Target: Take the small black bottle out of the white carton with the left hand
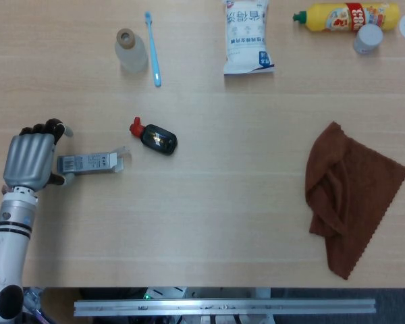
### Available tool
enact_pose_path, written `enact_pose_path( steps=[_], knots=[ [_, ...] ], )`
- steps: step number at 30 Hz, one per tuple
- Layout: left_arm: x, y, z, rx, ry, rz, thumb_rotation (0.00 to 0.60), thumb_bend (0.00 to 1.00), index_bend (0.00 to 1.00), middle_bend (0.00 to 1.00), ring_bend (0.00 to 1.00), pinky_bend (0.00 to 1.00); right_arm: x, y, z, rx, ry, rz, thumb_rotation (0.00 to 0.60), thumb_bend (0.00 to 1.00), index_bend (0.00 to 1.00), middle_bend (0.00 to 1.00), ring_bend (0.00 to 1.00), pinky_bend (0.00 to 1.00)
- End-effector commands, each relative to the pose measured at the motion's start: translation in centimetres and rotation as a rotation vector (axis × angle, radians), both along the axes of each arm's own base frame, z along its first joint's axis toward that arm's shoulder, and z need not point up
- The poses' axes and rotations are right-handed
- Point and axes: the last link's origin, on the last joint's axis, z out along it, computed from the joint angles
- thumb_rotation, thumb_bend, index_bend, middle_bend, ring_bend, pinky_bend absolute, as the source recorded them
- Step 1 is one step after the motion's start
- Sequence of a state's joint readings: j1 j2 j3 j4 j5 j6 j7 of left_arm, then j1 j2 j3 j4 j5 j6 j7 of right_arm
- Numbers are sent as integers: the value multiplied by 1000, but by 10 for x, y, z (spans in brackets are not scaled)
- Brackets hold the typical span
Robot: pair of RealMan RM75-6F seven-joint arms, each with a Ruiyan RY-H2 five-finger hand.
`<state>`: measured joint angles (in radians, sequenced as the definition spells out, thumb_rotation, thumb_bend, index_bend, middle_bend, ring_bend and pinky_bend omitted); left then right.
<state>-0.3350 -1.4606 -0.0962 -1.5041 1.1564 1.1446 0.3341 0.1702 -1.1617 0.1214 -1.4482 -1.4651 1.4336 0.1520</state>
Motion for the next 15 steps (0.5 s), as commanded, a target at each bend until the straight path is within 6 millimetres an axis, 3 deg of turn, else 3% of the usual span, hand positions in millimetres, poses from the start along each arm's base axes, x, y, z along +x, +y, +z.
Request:
enact_pose_path(
  steps=[1,8,15],
  knots=[
    [4,0,6,41,-49,-18,600,76,290,223,263,296,1,1,1,-4,1,5,600,120,215,150,109,175],
    [11,3,36,275,-171,-187,600,76,320,259,282,299,13,17,7,-23,27,32,600,120,215,150,109,176],
    [2,-7,55,409,-301,-368,600,76,396,308,294,299,35,54,9,-24,74,34,600,120,215,157,109,176]
  ],
)
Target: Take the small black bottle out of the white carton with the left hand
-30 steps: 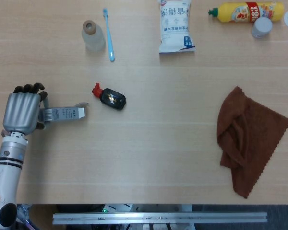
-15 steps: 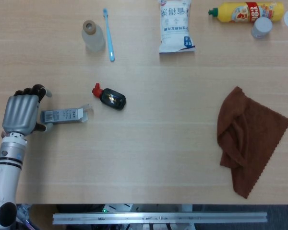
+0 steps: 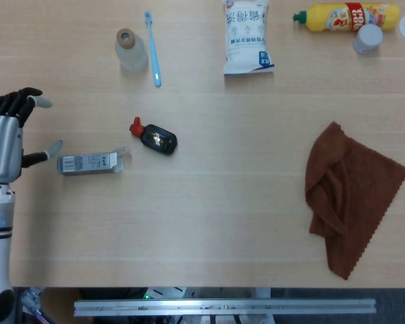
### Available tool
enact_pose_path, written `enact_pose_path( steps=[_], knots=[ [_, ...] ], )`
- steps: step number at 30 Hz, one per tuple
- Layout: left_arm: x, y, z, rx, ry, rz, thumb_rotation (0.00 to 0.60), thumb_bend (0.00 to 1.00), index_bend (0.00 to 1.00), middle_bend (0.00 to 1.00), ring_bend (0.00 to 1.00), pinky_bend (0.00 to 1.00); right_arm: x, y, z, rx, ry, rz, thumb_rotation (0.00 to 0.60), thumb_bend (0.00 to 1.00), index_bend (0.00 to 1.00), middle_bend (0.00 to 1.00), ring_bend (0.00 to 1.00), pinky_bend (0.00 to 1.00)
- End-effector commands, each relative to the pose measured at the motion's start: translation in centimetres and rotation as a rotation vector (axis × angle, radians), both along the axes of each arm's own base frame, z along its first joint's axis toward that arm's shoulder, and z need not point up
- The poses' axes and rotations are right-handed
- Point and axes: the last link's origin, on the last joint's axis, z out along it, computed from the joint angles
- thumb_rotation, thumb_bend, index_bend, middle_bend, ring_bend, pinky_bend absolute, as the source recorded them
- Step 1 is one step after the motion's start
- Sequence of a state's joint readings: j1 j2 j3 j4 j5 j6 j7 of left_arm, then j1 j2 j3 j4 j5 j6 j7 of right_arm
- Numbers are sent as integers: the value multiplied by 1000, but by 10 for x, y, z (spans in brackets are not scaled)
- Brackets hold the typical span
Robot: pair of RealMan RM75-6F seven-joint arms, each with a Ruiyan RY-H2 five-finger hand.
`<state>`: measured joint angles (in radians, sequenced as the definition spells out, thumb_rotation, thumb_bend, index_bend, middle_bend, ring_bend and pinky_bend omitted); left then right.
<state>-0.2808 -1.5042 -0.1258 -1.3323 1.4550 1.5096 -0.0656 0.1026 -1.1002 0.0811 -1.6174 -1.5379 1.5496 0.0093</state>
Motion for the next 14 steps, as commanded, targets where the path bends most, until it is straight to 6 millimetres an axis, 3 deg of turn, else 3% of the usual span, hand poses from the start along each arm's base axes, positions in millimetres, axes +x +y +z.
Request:
enact_pose_path(
  steps=[1,8,14],
  knots=[
    [-10,-10,8,64,-26,-133,600,76,404,309,294,299,10,25,3,1,30,-10,600,120,215,157,109,175],
    [-30,-27,25,73,78,-212,600,76,412,310,289,299,22,57,7,-16,49,-48,600,120,240,161,109,176],
    [-41,-35,36,24,104,-151,600,76,410,316,289,299,19,60,8,-21,37,-87,600,119,241,162,109,176]
  ],
)
